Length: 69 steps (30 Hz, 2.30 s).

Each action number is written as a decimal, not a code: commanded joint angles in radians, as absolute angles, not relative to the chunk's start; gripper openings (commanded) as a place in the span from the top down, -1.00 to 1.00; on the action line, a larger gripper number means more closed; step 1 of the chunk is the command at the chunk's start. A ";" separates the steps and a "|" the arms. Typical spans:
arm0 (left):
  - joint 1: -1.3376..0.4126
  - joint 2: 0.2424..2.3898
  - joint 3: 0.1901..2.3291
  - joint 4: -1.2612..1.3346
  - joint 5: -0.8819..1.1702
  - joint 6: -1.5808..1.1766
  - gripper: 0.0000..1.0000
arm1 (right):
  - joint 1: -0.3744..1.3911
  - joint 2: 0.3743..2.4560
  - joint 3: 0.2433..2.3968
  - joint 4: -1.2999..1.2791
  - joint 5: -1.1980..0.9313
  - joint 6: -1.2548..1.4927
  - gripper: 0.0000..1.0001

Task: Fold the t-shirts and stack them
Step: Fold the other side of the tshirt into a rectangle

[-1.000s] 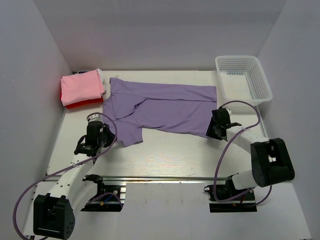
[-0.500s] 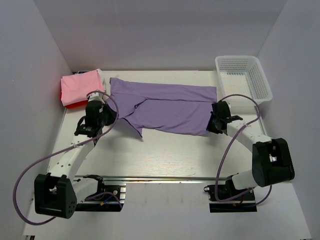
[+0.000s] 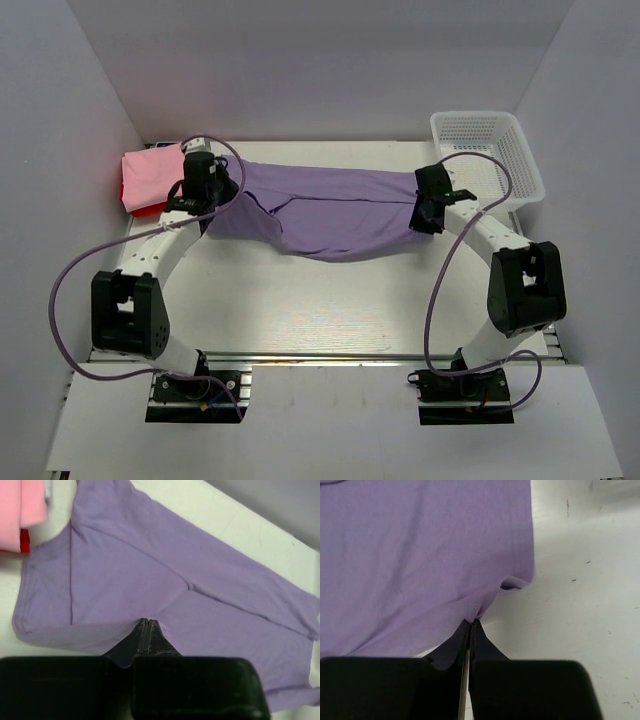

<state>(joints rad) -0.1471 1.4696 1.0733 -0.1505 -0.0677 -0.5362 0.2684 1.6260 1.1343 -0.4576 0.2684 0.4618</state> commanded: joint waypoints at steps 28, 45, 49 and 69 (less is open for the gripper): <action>-0.052 1.868 1.465 0.026 -0.149 -0.397 1.00 | 0.166 2.039 1.781 -0.739 0.357 0.339 1.00; -0.043 2.195 1.867 -0.061 -0.086 -0.393 -1.00 | 0.160 2.180 2.013 -0.676 0.244 0.223 -0.65; -0.043 2.163 1.833 -0.071 -0.028 -0.393 -1.00 | 0.166 2.143 1.982 -0.664 0.177 0.186 -0.77; -0.092 2.161 1.575 -0.095 0.252 -0.390 -1.00 | 0.256 2.120 1.699 -0.508 -0.031 0.215 -0.81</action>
<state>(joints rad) -0.0921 2.1994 1.5864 -0.1047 0.2466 -0.3855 0.2626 2.0811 1.6428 -0.5655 -0.0063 0.1955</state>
